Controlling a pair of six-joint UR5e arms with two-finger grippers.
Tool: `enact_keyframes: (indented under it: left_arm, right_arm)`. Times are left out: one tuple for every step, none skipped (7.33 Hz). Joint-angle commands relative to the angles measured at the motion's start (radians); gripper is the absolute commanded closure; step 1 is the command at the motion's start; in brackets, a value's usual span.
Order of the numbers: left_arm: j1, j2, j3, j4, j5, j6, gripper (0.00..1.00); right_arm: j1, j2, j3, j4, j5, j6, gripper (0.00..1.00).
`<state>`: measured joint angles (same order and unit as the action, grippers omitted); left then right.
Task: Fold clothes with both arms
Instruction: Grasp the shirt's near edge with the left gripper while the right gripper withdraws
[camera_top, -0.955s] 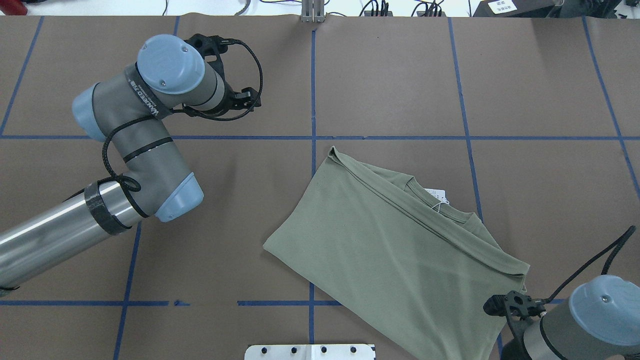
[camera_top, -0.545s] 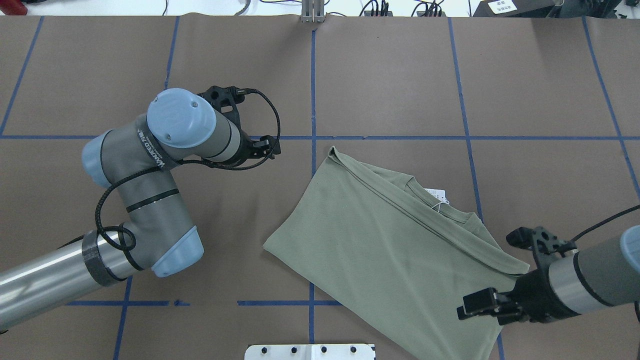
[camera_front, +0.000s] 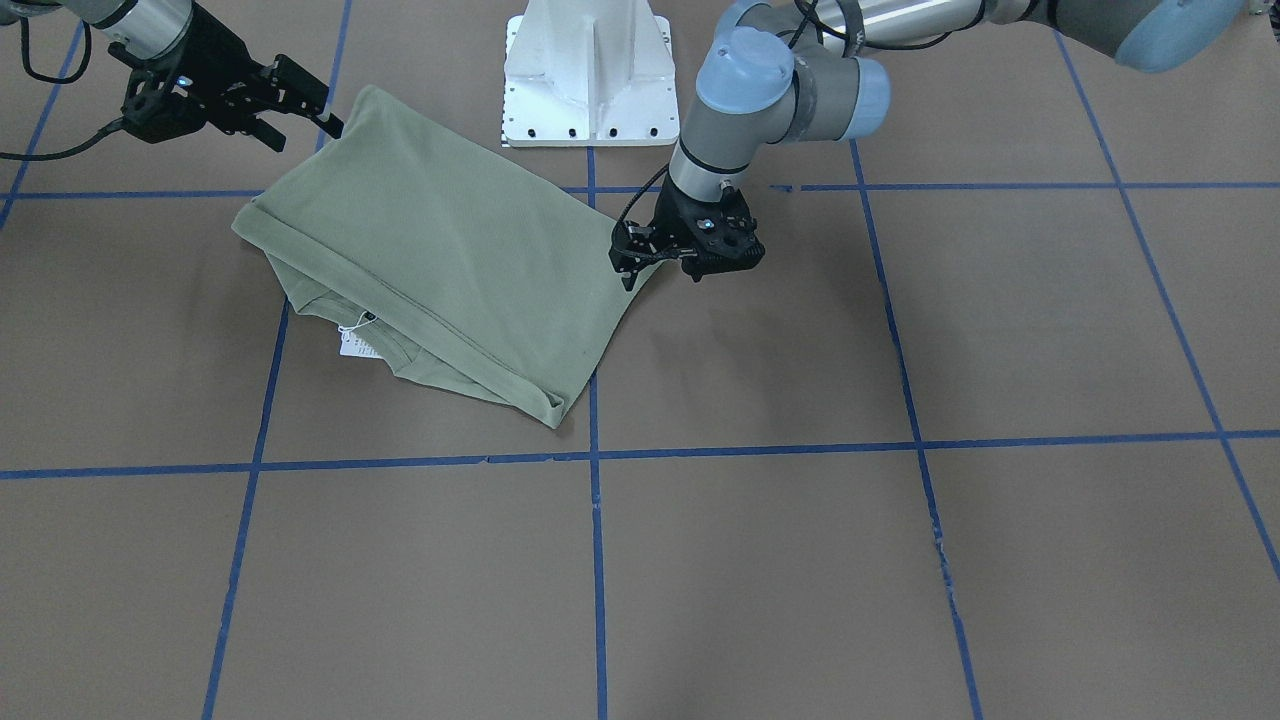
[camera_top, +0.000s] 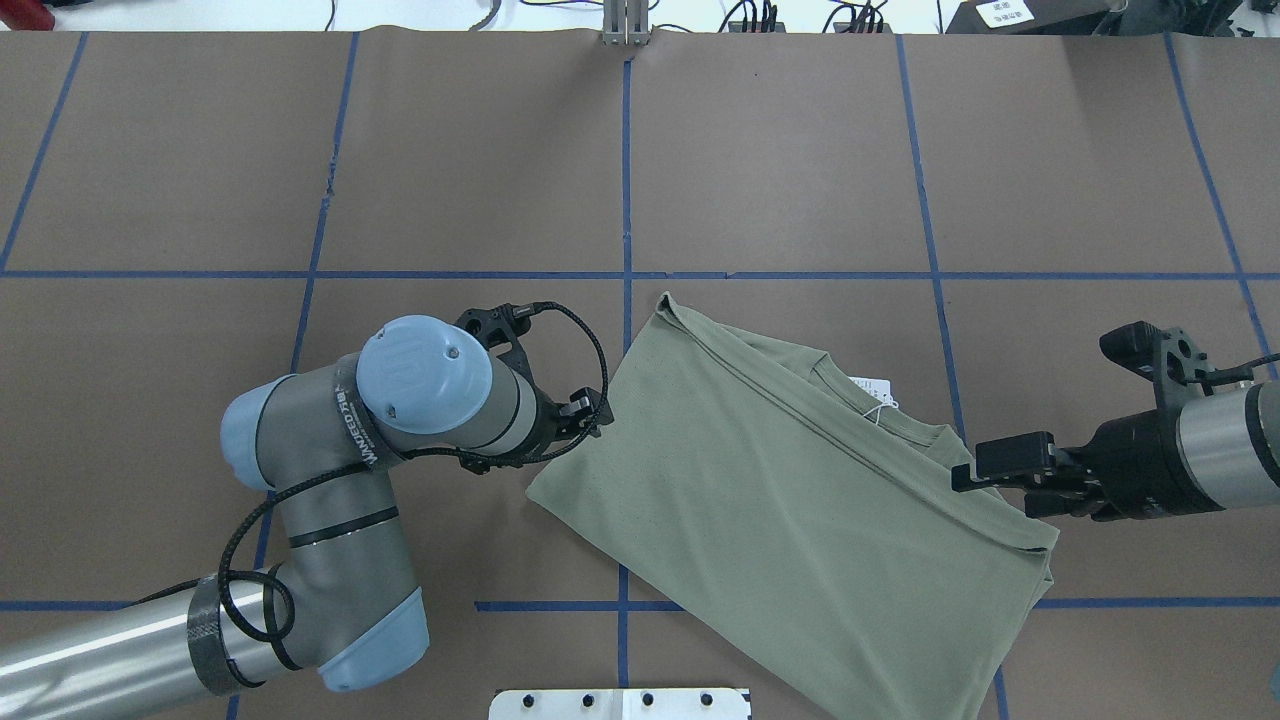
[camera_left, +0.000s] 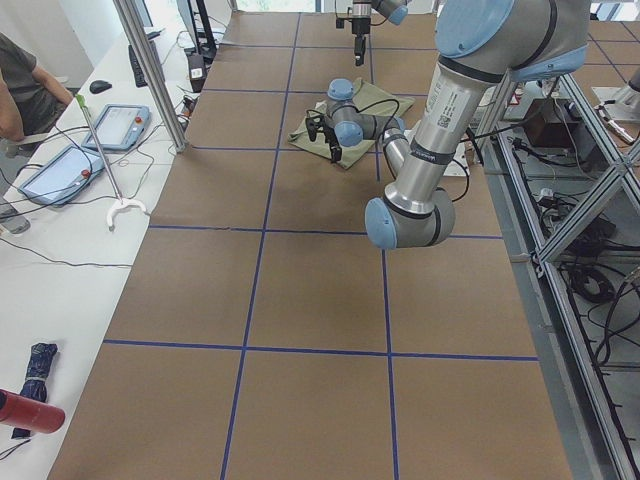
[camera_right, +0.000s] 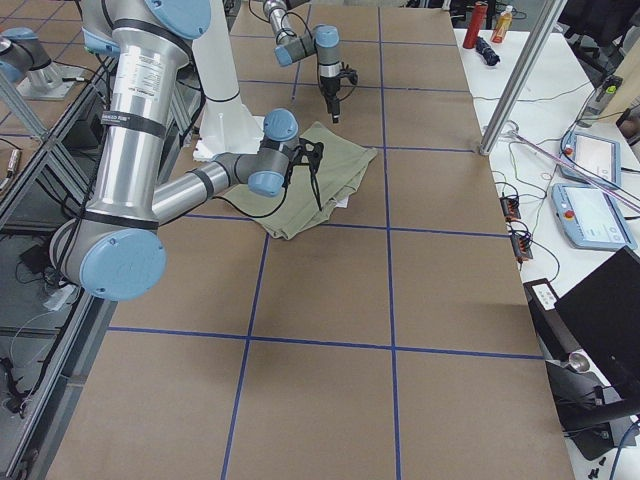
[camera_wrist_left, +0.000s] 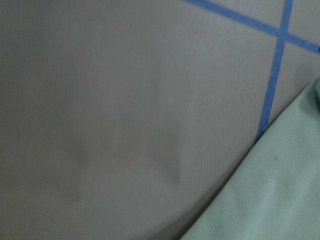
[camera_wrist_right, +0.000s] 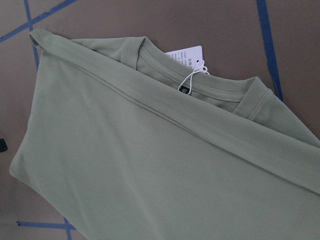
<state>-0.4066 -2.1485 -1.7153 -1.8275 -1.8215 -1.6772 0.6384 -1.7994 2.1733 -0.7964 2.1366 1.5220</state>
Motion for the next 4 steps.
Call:
enact_keyframes:
  left_arm:
    - [0.031, 0.018, 0.000, 0.004, 0.001, -0.076, 0.04]
    - [0.037, 0.027, 0.002, 0.004, 0.001, -0.097, 0.05]
    - [0.043, 0.029, 0.003, 0.004, 0.001, -0.113, 0.07]
    - [0.043, 0.029, 0.008, 0.004, 0.001, -0.122, 0.13]
  right_arm:
    - [0.006, 0.011, -0.009, 0.000, -0.004, 0.000, 0.00]
    - [0.007, 0.011, -0.009, 0.002, -0.006, 0.000, 0.00]
    - [0.006, 0.011, -0.009, 0.000, -0.006, 0.000, 0.00]
    - [0.006, 0.011, -0.009, 0.000, -0.006, 0.000, 0.00]
